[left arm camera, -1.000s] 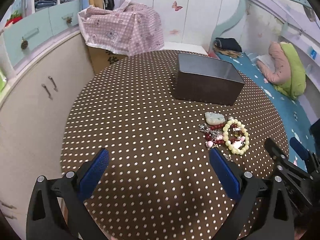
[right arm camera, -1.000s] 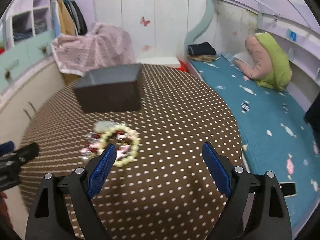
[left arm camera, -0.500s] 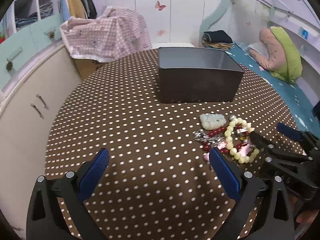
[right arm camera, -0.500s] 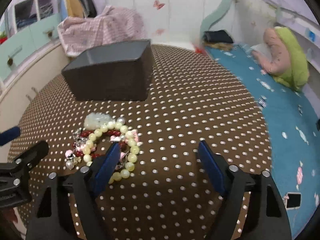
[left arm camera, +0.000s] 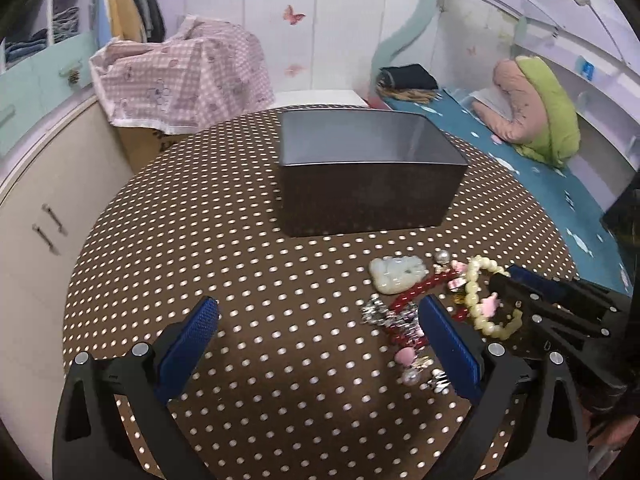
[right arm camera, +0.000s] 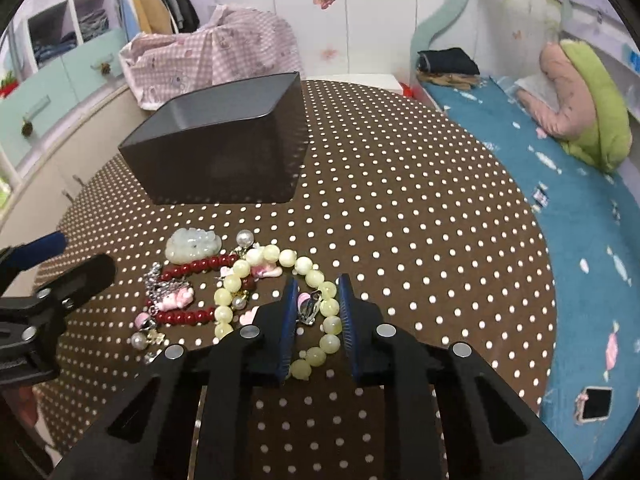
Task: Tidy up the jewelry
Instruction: 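Move both tools down toward the jewelry pile beside the tin box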
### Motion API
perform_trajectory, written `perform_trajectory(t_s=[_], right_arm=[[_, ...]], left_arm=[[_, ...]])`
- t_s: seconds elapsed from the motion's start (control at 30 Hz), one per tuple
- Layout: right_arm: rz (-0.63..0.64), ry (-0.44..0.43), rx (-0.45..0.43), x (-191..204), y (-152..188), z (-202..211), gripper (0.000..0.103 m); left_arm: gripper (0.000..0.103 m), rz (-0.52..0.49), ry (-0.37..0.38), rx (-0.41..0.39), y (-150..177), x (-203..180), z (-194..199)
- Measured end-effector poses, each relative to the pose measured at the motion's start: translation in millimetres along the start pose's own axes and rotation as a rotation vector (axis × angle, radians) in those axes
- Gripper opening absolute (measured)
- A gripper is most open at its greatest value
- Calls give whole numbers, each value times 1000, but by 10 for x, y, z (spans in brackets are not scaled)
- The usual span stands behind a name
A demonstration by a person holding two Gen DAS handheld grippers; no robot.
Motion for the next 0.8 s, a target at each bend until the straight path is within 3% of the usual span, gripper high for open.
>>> perform_trajectory(t_s=[0.3,0.53,0.8], right_arm=[[-30,-22,-21,-166,10,115,21],[115,8,18,-79,-50,-44,24],[114,-20,-4,-50,-102,-57,11]], left_arm=[[96,-16,17,70,33,-146,-166],[96,-41,10,83,71,-221,-201],[96,-97,37,94,40,-374,-216]])
Point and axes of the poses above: each gripper's, at about its wrist camera, not at the fingertips, and z roughly against the way its jaws point, x to its left, y to its underside, the point moved 7 cm from there along -z, roughly the way its jaws point, and after that the axes turned 7 degrees about z, right-handed, at the moved point
